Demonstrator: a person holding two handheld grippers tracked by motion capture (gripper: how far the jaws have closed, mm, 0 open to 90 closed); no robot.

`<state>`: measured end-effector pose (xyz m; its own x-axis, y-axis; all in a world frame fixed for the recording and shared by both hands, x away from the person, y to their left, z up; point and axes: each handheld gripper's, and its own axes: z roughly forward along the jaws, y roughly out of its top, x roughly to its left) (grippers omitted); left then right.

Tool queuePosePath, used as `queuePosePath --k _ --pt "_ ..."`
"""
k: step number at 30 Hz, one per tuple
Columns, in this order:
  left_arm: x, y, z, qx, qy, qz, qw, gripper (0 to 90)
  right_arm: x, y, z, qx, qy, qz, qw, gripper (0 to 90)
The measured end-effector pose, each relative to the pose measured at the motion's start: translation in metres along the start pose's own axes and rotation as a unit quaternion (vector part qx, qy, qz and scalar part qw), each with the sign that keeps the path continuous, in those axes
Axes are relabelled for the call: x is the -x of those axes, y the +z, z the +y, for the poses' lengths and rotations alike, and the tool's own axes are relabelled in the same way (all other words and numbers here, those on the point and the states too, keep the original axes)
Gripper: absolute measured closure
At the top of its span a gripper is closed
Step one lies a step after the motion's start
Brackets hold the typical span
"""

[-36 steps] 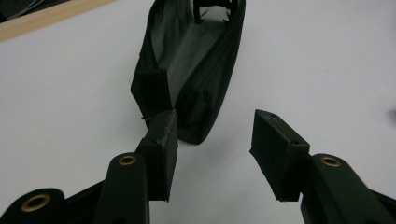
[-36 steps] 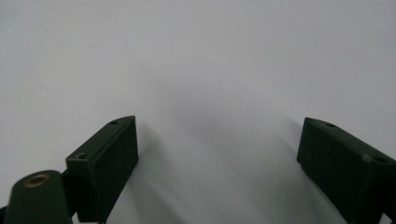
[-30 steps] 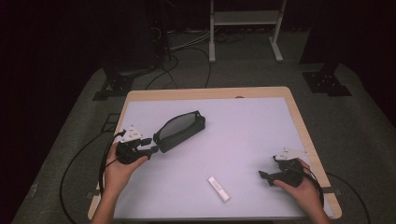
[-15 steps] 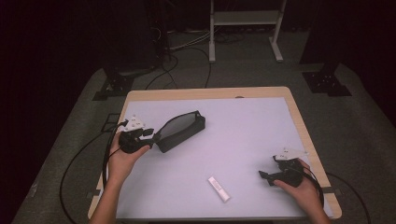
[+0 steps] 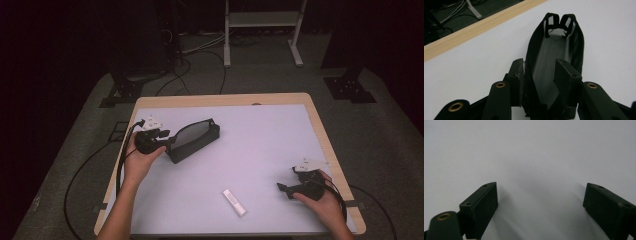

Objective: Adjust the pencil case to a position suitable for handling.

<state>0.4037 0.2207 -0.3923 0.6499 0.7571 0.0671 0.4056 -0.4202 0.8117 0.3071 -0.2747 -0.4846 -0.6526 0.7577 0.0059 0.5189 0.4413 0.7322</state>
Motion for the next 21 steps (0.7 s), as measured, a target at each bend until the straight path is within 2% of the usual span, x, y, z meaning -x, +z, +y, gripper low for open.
queuePosePath --k 10,13,19,21 --pt "-0.005 0.021 0.008 -0.009 0.007 0.003 0.9999 60.7 0.0 0.0 0.0 0.0 0.0 0.0 1.0 11.6" --pt "-0.006 0.028 0.011 -0.013 0.003 0.002 0.9999 61.4 0.0 0.0 0.0 0.0 0.001 0.0 1.0 11.6" --pt "-0.009 0.039 0.016 -0.011 0.004 -0.009 0.9999 62.5 0.0 0.0 0.0 0.0 0.0 0.0 1.0 11.6" --pt "-0.01 0.042 0.016 -0.02 0.008 -0.009 0.9997 63.0 0.0 0.0 0.0 0.0 0.001 0.0 1.0 11.6"
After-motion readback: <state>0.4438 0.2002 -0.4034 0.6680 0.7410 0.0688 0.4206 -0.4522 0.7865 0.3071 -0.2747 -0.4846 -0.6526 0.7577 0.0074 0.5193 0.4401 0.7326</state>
